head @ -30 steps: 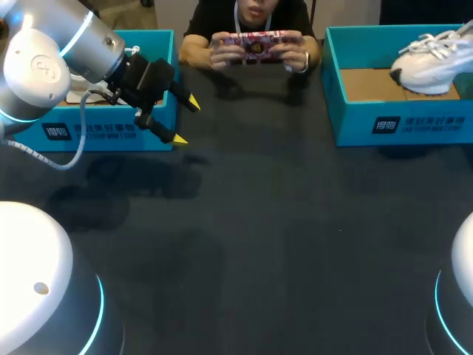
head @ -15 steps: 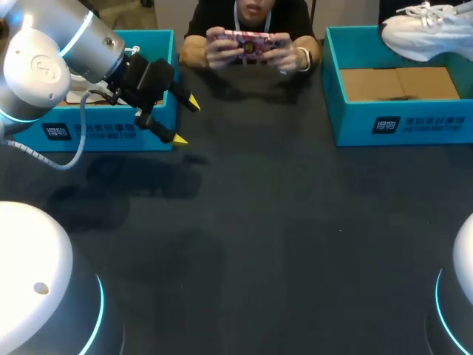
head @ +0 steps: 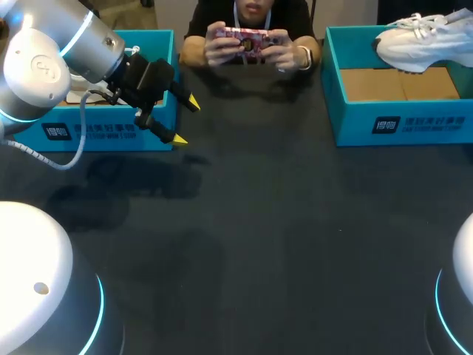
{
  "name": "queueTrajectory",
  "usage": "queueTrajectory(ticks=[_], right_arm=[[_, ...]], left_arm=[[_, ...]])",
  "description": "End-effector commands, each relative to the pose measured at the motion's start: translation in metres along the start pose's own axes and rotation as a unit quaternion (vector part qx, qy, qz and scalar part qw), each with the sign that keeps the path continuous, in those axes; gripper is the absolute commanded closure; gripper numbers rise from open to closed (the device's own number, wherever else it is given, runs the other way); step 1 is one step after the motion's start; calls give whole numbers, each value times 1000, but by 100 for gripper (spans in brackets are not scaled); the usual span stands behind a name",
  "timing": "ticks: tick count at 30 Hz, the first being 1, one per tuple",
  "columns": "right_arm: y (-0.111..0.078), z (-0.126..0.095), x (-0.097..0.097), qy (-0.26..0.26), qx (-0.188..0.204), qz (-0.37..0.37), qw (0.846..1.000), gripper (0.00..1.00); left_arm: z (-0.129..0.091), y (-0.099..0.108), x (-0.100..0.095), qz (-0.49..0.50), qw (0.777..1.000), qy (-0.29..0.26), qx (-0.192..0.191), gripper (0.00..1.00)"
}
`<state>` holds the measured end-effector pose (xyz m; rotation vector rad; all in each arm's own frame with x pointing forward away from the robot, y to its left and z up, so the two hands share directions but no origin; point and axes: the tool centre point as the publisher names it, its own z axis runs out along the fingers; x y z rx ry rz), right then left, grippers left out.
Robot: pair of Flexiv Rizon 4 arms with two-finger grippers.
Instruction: Take the shoe out of the shoebox, open the shoe tongue, remove and reinsert the insole, then place the shoe into the shoebox
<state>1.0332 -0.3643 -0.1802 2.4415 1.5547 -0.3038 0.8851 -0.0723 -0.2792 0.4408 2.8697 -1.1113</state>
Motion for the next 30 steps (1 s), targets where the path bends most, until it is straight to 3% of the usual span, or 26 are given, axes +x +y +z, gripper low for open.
queueTrajectory(ticks=[1,15,30], right_arm=[[2,10,9,1,3,-7,1000,100],[4,35,28,2,6,-37,999,100],[6,68,44,7,25,-21,999,100]], left_arm=[[-1,0,1,0,1000,0,-2,0],[-1,0,1,0,1000,0,-2,0],[-1,0,1,0,1000,0,-2,0]])
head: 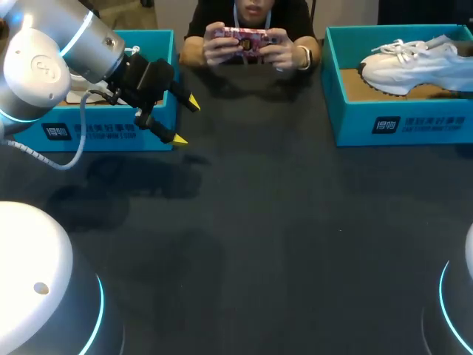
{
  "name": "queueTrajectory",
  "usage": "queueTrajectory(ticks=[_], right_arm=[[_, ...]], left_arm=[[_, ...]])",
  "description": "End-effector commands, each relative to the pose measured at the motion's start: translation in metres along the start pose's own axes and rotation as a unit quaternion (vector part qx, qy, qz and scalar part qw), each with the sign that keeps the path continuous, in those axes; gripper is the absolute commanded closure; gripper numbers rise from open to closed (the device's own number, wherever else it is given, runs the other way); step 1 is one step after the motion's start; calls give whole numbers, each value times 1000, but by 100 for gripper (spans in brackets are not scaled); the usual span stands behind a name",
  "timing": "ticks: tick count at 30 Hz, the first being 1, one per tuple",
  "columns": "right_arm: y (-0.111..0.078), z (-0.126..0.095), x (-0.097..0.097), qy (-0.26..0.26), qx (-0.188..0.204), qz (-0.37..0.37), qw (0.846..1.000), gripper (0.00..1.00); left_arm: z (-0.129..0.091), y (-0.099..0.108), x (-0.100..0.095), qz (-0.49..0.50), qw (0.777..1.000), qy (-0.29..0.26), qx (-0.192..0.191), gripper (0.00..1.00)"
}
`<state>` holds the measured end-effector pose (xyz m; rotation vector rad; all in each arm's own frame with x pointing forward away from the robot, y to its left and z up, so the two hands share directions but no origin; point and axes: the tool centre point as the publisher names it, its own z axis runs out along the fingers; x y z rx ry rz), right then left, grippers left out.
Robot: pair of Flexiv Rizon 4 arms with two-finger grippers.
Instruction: Take the shoe out of the shoebox, open the shoe tongue, remove and reinsert the insole, then place the shoe into the shoebox
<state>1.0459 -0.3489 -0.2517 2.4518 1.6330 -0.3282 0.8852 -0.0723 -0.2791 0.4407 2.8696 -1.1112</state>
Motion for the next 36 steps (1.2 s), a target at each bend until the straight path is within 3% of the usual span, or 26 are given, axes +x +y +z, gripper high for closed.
queueTrajectory(ticks=[1,19,36], right_arm=[[8,8,6,-3,2,3,1000,100],[7,44,10,-23,-22,48,998,100],[-19,55,6,-26,-14,37,999,100]], left_arm=[[-1,0,1,0,1000,0,-2,0],[-1,0,1,0,1000,0,-2,0],[-1,0,1,0,1000,0,-2,0]])
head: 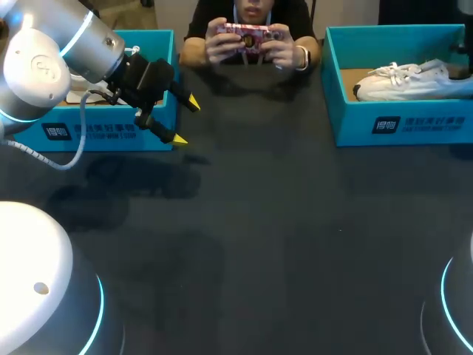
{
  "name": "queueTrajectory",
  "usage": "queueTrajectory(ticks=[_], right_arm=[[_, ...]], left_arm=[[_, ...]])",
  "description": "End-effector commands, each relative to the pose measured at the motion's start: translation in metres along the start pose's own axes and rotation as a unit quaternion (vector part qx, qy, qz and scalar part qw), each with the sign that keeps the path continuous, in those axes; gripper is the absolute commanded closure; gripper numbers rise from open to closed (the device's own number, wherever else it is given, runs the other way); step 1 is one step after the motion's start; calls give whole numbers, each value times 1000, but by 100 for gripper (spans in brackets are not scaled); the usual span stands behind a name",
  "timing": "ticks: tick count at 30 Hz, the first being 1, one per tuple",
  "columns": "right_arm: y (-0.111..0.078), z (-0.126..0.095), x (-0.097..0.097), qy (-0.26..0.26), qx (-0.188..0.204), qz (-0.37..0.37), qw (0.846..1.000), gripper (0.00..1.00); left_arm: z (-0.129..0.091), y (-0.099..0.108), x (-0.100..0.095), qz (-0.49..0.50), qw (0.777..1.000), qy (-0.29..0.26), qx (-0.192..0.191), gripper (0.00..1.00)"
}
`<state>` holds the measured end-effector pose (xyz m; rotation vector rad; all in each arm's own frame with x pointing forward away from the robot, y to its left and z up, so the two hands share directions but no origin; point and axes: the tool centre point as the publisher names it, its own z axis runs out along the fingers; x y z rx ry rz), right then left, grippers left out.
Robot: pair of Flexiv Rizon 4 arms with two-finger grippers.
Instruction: Take the shoe out of the shoebox, open the shoe tongue, remove and reinsert the insole, then place the shoe into the shoebox
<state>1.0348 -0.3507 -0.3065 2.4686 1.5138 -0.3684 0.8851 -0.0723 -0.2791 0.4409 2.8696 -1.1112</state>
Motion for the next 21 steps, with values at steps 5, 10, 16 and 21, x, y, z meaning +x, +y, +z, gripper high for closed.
queueTrajectory(ticks=[5,10,16,21], right_arm=[[-14,8,-3,-4,-12,-9,1000,100],[-19,11,-4,-5,-9,-12,1000,100],[-23,16,-1,-5,-6,-15,1000,100],[-23,23,4,-9,-3,-20,1000,100]], left_arm=[[-1,0,1,0,1000,0,-2,0],[-1,0,1,0,1000,0,-2,0],[-1,0,1,0,1000,0,-2,0],[-1,0,1,0,1000,0,-2,0]])
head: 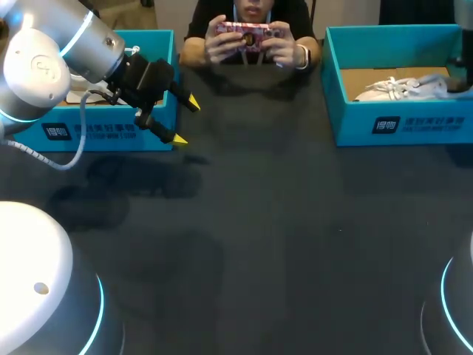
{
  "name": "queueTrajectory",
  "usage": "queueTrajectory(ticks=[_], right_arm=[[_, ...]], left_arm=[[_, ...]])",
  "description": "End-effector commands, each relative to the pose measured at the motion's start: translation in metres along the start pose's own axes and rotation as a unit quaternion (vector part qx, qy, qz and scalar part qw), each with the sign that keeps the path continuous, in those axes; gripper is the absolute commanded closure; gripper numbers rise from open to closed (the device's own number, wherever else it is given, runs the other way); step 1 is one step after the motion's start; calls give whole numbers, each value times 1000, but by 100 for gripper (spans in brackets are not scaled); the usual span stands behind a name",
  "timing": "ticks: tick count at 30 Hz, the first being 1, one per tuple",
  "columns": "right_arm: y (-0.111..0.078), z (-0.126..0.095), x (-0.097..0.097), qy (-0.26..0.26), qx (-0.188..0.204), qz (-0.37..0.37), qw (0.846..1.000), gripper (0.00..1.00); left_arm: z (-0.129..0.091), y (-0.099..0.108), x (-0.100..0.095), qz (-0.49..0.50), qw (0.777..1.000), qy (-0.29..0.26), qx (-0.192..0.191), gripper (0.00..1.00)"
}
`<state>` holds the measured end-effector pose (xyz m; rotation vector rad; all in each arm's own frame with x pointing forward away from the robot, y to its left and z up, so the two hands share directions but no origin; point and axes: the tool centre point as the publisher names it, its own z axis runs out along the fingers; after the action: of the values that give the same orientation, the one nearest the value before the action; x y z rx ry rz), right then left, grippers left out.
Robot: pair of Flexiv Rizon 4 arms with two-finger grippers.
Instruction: Take the shoe out of the shoebox, open the shoe tongue, remove and reinsert the insole, then place the shoe into the shoebox
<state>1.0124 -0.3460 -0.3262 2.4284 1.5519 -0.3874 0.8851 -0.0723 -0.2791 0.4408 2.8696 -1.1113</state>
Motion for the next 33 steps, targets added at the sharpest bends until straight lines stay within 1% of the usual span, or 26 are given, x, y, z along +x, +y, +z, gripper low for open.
queueTrajectory(ticks=[1,10,18,20,21,24,29,32,33], right_arm=[[-1,6,4,-1,3,-4,1000,100],[-3,20,5,-8,15,-8,1000,100],[0,28,11,-3,13,-13,1000,100],[-1,30,12,-5,15,-13,1000,72],[-1,30,12,-3,15,-11,1000,64],[-1,31,12,-3,14,-9,1000,58],[-2,31,11,-3,12,-3,1000,55],[-4,24,9,-8,3,6,1000,48],[-4,21,8,-6,1,9,1000,42]], left_arm=[[-1,0,1,0,1000,0,-2,0],[-1,0,1,0,1000,0,-2,0],[-1,0,1,0,1000,0,-2,0],[-1,0,1,0,1000,0,-2,0],[-1,0,1,0,1000,0,-2,0],[-1,0,1,0,1000,0,-2,0],[-1,0,1,0,1000,0,-2,0],[-1,0,1,0,1000,0,-2,0],[-1,0,1,0,1000,0,-2,0]])
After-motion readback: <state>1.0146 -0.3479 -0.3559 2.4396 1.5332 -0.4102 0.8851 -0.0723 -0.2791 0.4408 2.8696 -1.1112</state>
